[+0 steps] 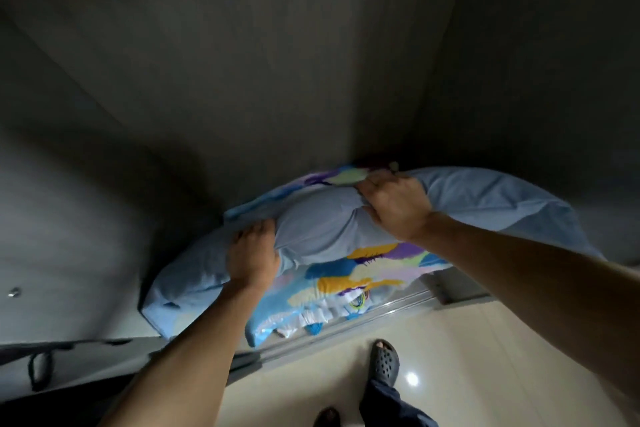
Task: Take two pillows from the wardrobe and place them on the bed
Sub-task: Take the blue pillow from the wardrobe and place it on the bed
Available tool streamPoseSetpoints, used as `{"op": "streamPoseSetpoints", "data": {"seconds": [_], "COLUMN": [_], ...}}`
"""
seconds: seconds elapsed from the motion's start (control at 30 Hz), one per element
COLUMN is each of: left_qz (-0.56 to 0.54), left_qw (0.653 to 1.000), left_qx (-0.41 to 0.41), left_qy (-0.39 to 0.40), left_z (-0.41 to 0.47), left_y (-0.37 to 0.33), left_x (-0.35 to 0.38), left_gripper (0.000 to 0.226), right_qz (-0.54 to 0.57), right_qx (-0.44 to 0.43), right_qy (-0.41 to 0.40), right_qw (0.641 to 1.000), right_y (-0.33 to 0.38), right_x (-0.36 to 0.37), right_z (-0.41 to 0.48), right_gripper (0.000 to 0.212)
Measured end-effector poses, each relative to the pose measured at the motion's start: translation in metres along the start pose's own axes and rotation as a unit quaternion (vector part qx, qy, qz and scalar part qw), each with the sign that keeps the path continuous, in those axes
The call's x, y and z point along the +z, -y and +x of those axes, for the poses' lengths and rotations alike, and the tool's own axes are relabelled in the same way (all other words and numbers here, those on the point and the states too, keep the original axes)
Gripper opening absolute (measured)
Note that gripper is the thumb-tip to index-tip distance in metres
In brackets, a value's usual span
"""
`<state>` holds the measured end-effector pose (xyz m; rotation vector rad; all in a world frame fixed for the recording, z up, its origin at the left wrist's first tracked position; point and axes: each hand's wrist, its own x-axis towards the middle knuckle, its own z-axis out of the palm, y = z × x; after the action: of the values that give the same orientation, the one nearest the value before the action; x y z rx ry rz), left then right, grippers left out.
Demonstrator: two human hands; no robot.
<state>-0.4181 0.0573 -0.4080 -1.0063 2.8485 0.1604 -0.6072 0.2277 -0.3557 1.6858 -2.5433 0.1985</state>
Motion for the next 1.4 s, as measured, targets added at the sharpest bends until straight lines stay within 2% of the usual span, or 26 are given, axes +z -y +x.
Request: {"op": "streamPoseSetpoints", "data": {"seconds": [0.17,0.37,0.47,0.57,0.77,0.9,1.03,1.2,1.3,1.4], "left_qz": [0.062,0.097,0.091,0.093,0.108,0.11,0.099,0.081,0.077,0.051], "left_qw": [0.98,0.948,0.926,0.903,0.855,0.822,0.798,0.78,0.775,0.79], "left_qx": [0.173,0.294,0.356,0.409,0.494,0.544,0.579,0.605,0.617,0.607], "left_qy": [-0.072,-0.074,-0.086,-0.093,-0.115,-0.126,-0.136,-0.137,-0.114,-0.066], "left_z": [-0.044,-0.094,-0.115,-0.133,-0.172,-0.204,-0.237,-0.284,-0.305,-0.311], "left_y": [-0.002,-0.018,-0.042,-0.077,-0.173,-0.253,-0.344,-0.458,-0.51,-0.563], "left_x": [-0.047,-0.086,-0.103,-0.116,-0.122,-0.123,-0.123,-0.113,-0.099,-0.088], "left_gripper": [0.034,0.028,0.027,0.029,0.031,0.03,0.032,0.037,0.035,0.024], "right_qz": [-0.026,-0.035,-0.031,-0.043,-0.081,-0.099,-0.119,-0.153,-0.169,-0.17], "right_qx": [0.053,0.133,0.158,0.212,0.295,0.334,0.383,0.412,0.429,0.448], "right_qy": [0.021,0.031,-0.005,0.01,0.017,-0.029,-0.032,-0.063,-0.072,-0.066], "right_qw": [0.998,0.99,0.987,0.976,0.952,0.937,0.915,0.896,0.884,0.875], "right_y": [0.016,0.041,0.043,0.035,0.005,-0.017,-0.055,-0.11,-0.135,-0.173], "right_x": [-0.03,-0.072,-0.096,-0.116,-0.15,-0.18,-0.206,-0.232,-0.243,-0.25], "right_z": [-0.068,-0.16,-0.208,-0.252,-0.36,-0.44,-0.519,-0.614,-0.66,-0.695], "right_gripper": [0.02,0.018,0.016,0.013,0.017,0.011,0.01,0.025,0.016,0.014]}}
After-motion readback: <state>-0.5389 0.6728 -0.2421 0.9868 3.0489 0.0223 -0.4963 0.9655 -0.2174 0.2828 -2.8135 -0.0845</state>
